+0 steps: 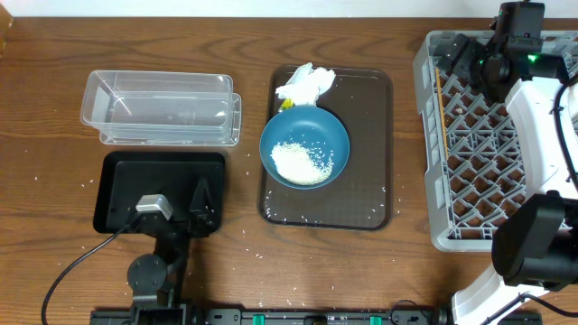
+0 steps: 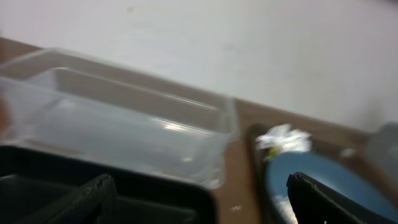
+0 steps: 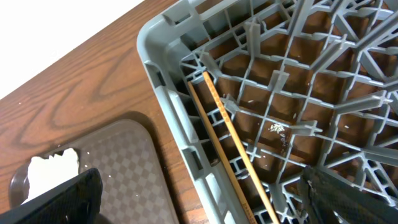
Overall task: Sort waste into correct bins and load items into the dishwasher rack
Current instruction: 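Move the left gripper over the tray to the blue rice bowl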
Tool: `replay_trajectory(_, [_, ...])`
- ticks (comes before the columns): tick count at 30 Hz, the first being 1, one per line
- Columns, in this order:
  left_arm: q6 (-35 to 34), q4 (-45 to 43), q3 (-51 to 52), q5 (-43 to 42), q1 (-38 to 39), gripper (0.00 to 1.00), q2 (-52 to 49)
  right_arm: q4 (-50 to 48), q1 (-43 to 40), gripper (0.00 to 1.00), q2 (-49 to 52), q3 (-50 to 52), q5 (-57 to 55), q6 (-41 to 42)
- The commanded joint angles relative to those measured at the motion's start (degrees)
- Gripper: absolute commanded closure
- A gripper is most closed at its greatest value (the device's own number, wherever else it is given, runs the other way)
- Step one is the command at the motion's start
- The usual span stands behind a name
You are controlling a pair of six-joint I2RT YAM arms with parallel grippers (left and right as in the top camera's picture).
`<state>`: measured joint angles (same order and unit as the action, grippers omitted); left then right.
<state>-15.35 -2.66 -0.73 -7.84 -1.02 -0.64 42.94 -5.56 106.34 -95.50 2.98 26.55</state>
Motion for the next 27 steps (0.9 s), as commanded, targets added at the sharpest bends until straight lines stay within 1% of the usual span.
replay_trajectory(1, [-15.5, -3.6, 0.5, -13.1, 0.1, 0.09, 0.4, 0.2, -0.5, 0.01, 0.2, -0.1, 0.9, 0.9])
replay_trajectory(2, [-16.4, -4.7, 0.5, -14.5, 0.1, 0.09, 0.4, 0.2, -0.5, 0.01, 0.2, -0.1, 0.9, 0.9])
replay_trajectory(7, [-16.5, -8.7, -0.3, -20.8, 0.1, 0.09, 0.4, 0.2, -0.5, 0.01, 0.2, -0.1, 0.9, 0.9])
replay_trajectory(11, [-16.6, -9.1, -4.4, -21.1, 0.1, 0.09, -1.5, 0.2, -0.5, 0.01, 0.2, -0.1, 0.9, 0.9])
replay_trajectory(14, [-14.2, -9.0, -9.3, -21.1, 0.1, 0.09, -6.4, 0.2, -0.5, 0.01, 0.2, -0.1, 0.9, 0.9])
replay_trajectory(17, [-10.0, -8.2, -16.1, -21.8, 0.1, 0.09, -15.2, 0.2, -0.5, 0.01, 0.2, -0.1, 0.9, 0.9])
replay_trajectory(19, [-5.3, -5.1, -22.6, -23.8, 0.1, 0.09, -23.4, 0.2, -0.5, 0.01, 0.2, -0.1, 0.9, 0.9])
replay_trajectory(21, [-1.9, 0.2, -29.4, -25.9, 0.1, 0.09, -31.5, 0.2, -0.5, 0.01, 0.2, -0.1, 0.9, 0.9])
replay_trajectory(23, [0.7, 9.0, -37.7, -28.1, 0.3, 0.09, -40.6, 0.2, -0.5, 0.01, 0.2, -0.1, 0.9, 0.9])
replay_trajectory(25, [2.8, 20.2, -46.8, -30.2, 1.1, 0.09, -49.8, 0.2, -0.5, 0.01, 0.2, -0.1, 0.9, 0.9])
replay_trajectory(27, [3.3, 27.9, -53.5, -33.1, 1.9, 0.09, -56.7, 0.2, -0.5, 0.01, 0.2, -0.1, 0.9, 0.9])
